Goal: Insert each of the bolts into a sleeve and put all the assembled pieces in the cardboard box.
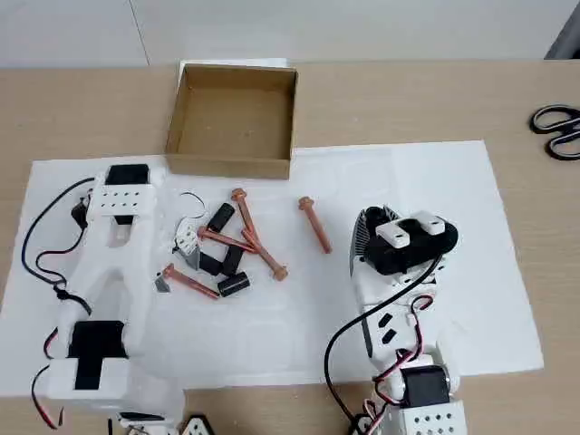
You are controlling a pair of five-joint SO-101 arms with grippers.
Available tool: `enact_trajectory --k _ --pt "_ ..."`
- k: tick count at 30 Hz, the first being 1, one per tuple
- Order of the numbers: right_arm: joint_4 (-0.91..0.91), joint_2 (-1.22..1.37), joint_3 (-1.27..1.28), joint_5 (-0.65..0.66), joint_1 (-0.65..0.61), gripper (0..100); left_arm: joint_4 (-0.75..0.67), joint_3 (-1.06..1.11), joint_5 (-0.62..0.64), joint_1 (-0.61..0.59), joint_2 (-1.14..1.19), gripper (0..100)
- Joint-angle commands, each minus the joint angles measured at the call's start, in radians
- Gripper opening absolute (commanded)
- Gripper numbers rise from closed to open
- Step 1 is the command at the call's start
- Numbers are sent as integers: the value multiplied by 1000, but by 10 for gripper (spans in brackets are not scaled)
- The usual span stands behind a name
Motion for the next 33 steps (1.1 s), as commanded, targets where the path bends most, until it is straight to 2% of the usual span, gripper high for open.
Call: enact_trajectory --k 1,16,19,22,33 --pt "-19 -16 5 6 7 5 -37 4 5 -8 38 198" --pt "-19 -16 5 6 7 5 -51 -53 11 -8 319 194" --pt "-19 -16 5 6 7 5 -49 -76 61 -8 338 141" --pt "-19 -16 0 6 7 5 -51 -113 71 -5 341 5" --pt "-19 -16 -3 6 7 5 -38 -239 78 -3 331 6"
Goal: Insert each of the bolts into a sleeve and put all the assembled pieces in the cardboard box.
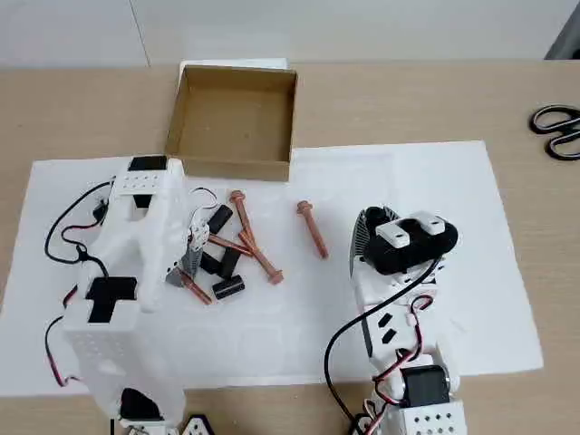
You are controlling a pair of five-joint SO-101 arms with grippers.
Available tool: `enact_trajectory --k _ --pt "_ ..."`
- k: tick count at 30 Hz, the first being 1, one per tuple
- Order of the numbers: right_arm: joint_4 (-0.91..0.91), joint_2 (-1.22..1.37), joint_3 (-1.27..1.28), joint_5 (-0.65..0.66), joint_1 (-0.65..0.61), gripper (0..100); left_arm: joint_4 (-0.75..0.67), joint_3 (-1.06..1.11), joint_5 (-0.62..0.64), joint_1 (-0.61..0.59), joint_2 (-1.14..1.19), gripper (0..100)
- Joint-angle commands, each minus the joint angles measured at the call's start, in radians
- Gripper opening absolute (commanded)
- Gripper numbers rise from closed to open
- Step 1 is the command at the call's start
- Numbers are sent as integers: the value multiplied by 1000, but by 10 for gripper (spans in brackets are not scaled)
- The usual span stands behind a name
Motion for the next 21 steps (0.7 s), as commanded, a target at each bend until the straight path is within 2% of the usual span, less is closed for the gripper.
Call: enact_trajectory --k 1,8,21 --pt "-19 -16 -3 6 7 5 15 -31 6 -11 -2 6" --pt "-19 -16 -3 6 7 5 127 -125 6 -15 -2 6" --pt "-19 -16 5 6 7 5 129 -165 25 40 -28 6"
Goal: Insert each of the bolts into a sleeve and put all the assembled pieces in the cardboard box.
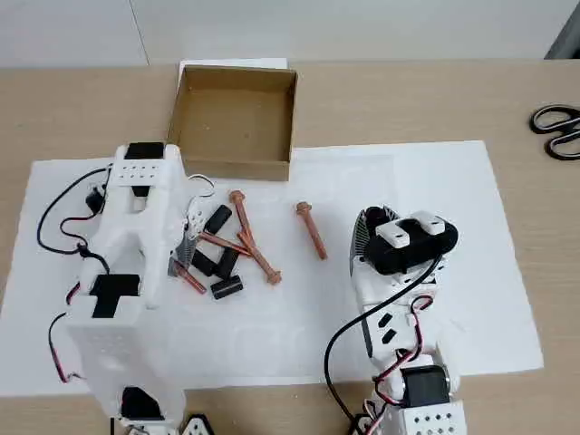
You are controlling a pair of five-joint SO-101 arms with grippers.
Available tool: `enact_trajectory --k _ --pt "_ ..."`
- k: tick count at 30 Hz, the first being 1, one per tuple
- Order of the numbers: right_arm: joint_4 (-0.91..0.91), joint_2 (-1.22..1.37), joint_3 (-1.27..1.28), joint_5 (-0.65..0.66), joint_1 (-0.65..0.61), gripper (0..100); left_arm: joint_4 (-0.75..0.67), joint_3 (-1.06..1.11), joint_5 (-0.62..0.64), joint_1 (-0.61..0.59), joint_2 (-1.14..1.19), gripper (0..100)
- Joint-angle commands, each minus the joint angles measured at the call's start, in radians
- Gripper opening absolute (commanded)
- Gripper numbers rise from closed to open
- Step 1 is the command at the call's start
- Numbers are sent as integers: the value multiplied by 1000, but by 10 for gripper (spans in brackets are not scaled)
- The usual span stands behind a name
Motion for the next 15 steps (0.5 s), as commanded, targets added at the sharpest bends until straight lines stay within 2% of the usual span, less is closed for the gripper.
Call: enact_trajectory --k 1,7,15 --pt "-19 -16 5 6 7 5 26 -38 8 23 -57 6" --pt "-19 -18 -3 6 -10 5 28 -31 -2 68 -331 6" --pt "-27 -18 -3 6 -150 6 28 -30 -152 146 -756 6"
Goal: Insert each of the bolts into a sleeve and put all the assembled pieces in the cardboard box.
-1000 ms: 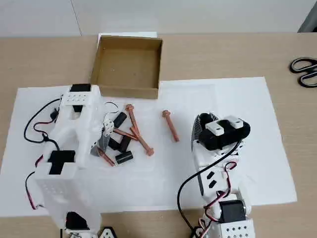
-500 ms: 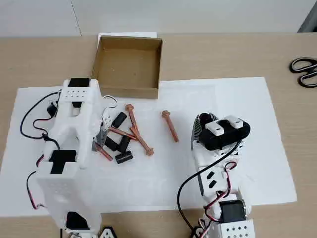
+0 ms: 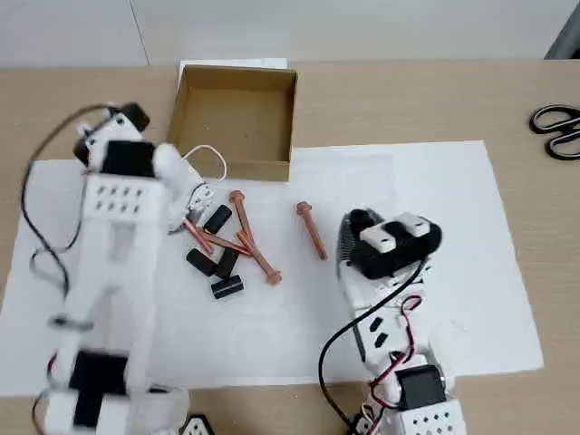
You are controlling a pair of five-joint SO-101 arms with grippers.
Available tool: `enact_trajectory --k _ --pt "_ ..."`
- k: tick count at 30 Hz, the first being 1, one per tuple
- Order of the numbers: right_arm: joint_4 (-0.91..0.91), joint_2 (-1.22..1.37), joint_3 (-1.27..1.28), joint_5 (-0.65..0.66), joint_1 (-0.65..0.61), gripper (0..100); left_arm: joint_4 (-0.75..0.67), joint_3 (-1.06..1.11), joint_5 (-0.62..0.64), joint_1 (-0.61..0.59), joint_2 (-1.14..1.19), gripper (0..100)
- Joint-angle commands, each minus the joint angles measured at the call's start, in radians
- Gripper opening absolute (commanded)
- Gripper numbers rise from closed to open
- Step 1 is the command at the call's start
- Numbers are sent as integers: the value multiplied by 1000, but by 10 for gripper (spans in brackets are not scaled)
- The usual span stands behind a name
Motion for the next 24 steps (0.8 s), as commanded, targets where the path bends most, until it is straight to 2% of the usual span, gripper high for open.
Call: enact_trajectory --k 1,5,12,18,21,24 --pt "-28 -18 -2 6 -64 6 17 -30 -51 26 -203 6" --pt "-28 -18 5 6 -124 6 17 -30 -103 23 -315 6" --pt "-38 -18 -3 6 -130 6 17 -27 -129 26 -463 6" --pt "-194 -18 -3 6 -131 6 6 108 -129 23 -632 6" --pt "-219 -18 -3 6 -131 6 -52 202 -130 18 -744 6" --pt "-223 -18 -5 6 -131 6 -186 303 -130 18 -872 6"
